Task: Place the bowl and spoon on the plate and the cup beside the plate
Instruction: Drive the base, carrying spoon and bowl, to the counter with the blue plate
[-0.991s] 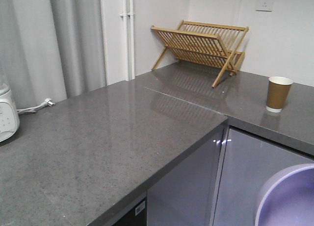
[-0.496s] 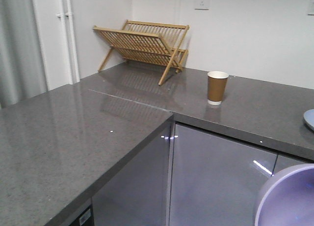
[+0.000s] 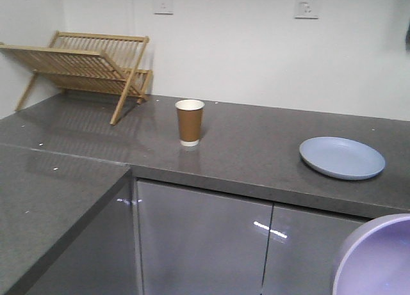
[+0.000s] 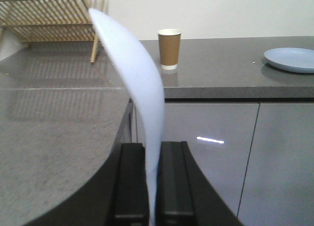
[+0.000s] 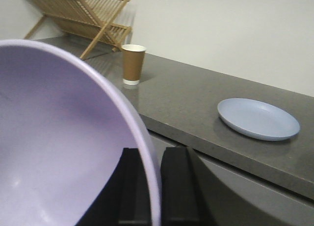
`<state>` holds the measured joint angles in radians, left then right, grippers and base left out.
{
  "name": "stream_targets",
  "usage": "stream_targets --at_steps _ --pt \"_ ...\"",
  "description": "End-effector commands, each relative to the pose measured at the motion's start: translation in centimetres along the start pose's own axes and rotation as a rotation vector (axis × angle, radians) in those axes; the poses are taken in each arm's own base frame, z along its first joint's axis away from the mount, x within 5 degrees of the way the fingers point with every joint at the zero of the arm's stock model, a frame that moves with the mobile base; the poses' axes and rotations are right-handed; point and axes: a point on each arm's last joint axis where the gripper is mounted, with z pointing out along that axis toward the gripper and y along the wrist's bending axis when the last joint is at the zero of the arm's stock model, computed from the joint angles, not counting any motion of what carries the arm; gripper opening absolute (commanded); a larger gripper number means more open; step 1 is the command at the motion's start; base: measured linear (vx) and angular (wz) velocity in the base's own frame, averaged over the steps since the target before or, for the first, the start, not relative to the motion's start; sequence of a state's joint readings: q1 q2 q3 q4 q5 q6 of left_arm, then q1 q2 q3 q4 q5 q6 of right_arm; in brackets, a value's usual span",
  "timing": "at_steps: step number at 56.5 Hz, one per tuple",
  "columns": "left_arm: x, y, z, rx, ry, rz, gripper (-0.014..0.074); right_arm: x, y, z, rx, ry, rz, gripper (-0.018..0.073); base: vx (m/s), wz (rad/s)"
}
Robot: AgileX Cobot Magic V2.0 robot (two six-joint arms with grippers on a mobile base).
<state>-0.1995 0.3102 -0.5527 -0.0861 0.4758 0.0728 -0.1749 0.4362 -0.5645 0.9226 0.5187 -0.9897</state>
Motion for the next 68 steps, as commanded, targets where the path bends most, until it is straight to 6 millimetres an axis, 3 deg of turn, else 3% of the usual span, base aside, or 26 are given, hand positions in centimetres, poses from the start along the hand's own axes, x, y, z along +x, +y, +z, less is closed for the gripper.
stream_targets --at_steps 1,25,68 --pt "-1.50 -0.01 -0.15 0.003 -0.103 -0.007 -0.0006 -1.26 -0.41 -0.19 0.042 -0.067 0.019 -0.0009 0.26 -0.55" --pt "-1.50 -0.01 -0.15 0.003 -0.103 -0.007 -0.0006 -1.24 -0.37 -0.18 0.037 -0.064 0.018 -0.0009 0.32 -0.38" --pt "-1.50 -0.01 -0.15 0.003 -0.103 -0.007 -0.0006 -1.31 0.32 -0.19 -0.038 -0.071 0.013 -0.0009 0.41 -0.13"
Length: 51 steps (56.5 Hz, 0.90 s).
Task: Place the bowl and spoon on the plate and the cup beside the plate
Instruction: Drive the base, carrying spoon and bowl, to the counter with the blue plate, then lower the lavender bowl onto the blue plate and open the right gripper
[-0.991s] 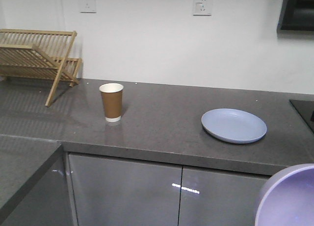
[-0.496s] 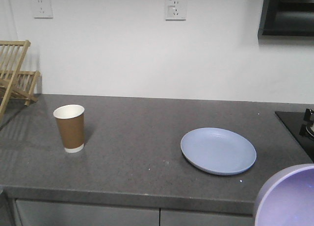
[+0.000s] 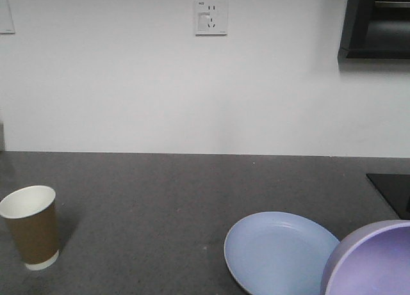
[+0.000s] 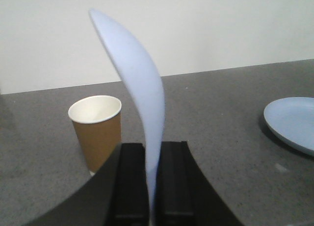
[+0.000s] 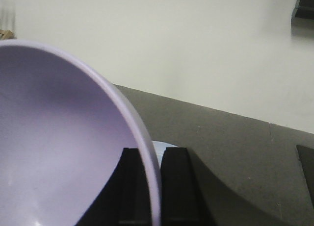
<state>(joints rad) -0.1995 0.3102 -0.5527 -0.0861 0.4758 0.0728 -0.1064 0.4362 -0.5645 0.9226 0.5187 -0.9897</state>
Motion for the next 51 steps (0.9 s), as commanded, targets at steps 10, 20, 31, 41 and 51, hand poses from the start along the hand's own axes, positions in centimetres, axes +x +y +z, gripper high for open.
stream_targets --at_steps 10,20,31,41,51 --pt "-1.50 -0.01 -0.15 0.003 -0.103 -0.007 -0.0006 -1.25 -0.29 -0.18 0.029 -0.066 0.018 -0.0009 0.32 -0.11" --pt "-1.50 -0.01 -0.15 0.003 -0.103 -0.007 -0.0006 -1.25 -0.29 -0.18 0.029 -0.066 0.019 -0.0009 0.25 -0.12" --pt "-1.50 -0.01 -0.15 0.003 -0.103 -0.007 -0.0006 -1.25 -0.29 -0.18 0.029 -0.066 0.019 -0.0009 0.18 -0.06" --pt "-1.50 -0.01 -0.15 0.003 -0.103 -0.007 -0.0006 -1.26 -0.30 -0.18 0.030 -0.066 0.018 -0.0009 0.08 0.03" --pt "-1.50 -0.01 -0.15 0.003 -0.103 -0.007 -0.0006 -1.27 -0.32 -0.18 0.032 -0.067 0.019 -0.0009 0.01 0.02"
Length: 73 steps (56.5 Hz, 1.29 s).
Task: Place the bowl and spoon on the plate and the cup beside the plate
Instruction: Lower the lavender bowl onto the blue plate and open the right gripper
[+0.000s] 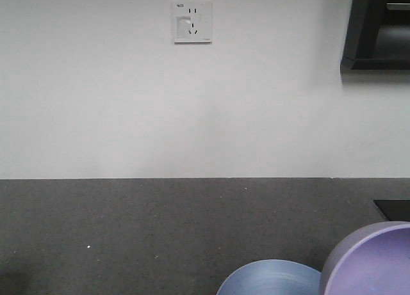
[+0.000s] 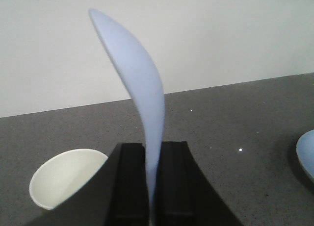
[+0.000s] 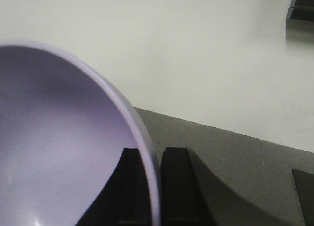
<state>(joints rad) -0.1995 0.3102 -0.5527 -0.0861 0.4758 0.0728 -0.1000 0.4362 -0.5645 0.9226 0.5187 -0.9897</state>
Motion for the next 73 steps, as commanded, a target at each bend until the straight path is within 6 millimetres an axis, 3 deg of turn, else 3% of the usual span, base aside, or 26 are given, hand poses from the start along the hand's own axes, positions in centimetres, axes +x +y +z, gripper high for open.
stream_targets --at_steps 1,63,73 --pt "-1.5 0.0 -0.1 0.003 -0.103 -0.007 -0.0006 -1.3 -0.4 -0.2 0.038 -0.067 0.019 -0.0009 0.00 0.00" --pt "-1.5 0.0 -0.1 0.003 -0.102 -0.007 -0.0006 -1.5 -0.5 -0.2 0.045 -0.092 0.054 -0.0009 0.00 0.00" --pt "-1.7 0.0 -0.2 0.001 -0.120 -0.007 -0.0006 -1.1 -0.6 1.0 0.010 -0.035 0.114 -0.0009 0.00 0.00"
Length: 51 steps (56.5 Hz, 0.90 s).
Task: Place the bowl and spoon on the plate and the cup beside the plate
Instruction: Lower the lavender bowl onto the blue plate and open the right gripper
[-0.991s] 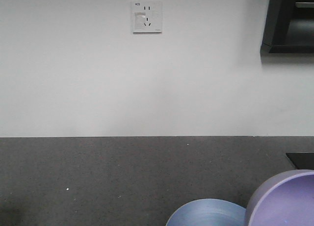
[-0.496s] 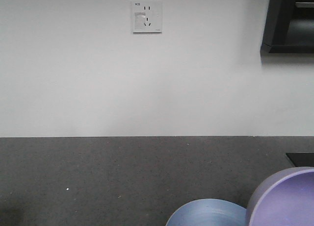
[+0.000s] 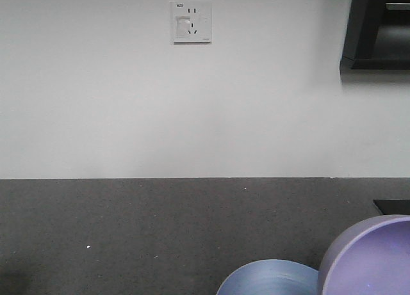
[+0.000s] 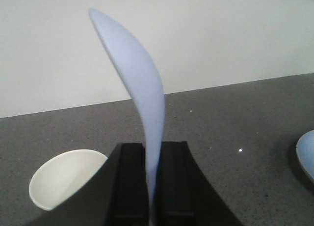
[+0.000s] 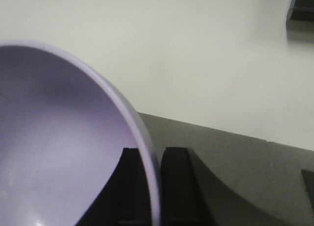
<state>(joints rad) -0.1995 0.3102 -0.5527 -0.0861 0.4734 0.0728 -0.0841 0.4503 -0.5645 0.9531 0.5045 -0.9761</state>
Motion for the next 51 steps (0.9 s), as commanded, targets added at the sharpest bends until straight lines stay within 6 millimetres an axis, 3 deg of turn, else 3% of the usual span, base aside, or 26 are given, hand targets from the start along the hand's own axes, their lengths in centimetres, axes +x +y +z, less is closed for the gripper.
stream_targets --at_steps 1,19,33,51 --pt "-1.6 0.0 -0.2 0.002 -0.118 -0.007 -0.0006 -0.8 -0.7 1.1 0.017 -0.009 0.090 -0.0009 0.00 0.00" --pt "-1.7 0.0 -0.2 0.001 -0.124 -0.007 -0.0006 1.7 -3.1 7.8 -0.013 0.502 0.227 -0.0009 0.00 0.00" --pt "-1.5 0.0 -0.2 0.003 -0.105 -0.007 -0.0006 2.7 -4.4 11.9 -0.040 0.614 0.309 -0.0009 0.00 0.00" --pt "-1.1 0.0 -0.1 0.006 -0.062 -0.013 -0.0006 3.6 -4.6 15.0 -0.101 0.721 0.337 -0.0009 0.00 0.00"
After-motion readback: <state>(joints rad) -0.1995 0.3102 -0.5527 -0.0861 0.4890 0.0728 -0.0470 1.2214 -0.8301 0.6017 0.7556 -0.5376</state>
